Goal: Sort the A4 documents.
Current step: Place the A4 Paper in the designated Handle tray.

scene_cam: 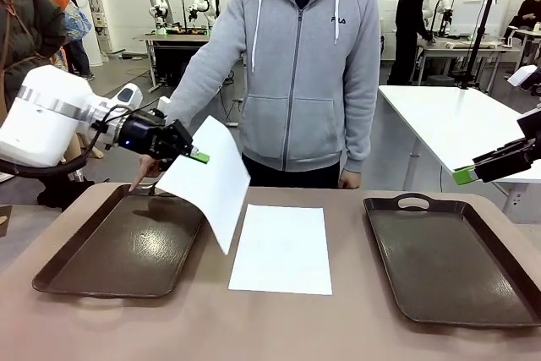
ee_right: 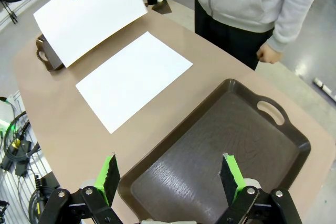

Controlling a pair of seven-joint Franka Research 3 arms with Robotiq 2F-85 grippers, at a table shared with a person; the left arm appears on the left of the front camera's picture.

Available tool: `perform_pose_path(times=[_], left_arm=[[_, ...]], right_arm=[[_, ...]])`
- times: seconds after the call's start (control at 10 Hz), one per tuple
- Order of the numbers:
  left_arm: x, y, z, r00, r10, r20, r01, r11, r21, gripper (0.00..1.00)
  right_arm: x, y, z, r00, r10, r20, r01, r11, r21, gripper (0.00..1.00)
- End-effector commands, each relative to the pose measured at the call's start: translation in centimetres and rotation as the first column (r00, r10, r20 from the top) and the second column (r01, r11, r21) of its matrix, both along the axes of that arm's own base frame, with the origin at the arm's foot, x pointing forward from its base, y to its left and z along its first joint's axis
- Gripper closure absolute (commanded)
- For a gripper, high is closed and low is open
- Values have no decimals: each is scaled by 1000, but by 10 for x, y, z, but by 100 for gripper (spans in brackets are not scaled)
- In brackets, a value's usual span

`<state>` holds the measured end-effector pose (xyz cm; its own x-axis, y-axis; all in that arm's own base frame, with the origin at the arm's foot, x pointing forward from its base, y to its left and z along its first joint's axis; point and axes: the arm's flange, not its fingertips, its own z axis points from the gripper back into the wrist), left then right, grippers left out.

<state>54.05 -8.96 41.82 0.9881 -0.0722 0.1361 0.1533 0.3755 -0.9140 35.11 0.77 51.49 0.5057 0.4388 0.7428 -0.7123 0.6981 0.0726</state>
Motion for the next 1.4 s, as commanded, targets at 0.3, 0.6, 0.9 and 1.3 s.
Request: perform_pose_path(times=[0.3, 0.6, 0.9, 1.3], left_arm=[[-25, 45, -30, 1000, 15, 26, -14, 999, -43, 99], [-26, 68, -30, 999, 0, 39, -4, 995, 99, 99], [-22, 74, -55, 999, -11, -51, 21, 980, 196, 99], [-25, 106, -47, 993, 86, -77, -42, 888, 459, 99]], right_arm=[[1, 0, -2, 1000, 10, -4, -10, 1000, 12, 0], [1, 0, -2, 1000, 10, -4, -10, 1000, 12, 0], [1, 0, -2, 1000, 10, -4, -10, 1000, 12, 0], [1, 0, -2, 1000, 10, -4, -10, 1000, 12, 0]])
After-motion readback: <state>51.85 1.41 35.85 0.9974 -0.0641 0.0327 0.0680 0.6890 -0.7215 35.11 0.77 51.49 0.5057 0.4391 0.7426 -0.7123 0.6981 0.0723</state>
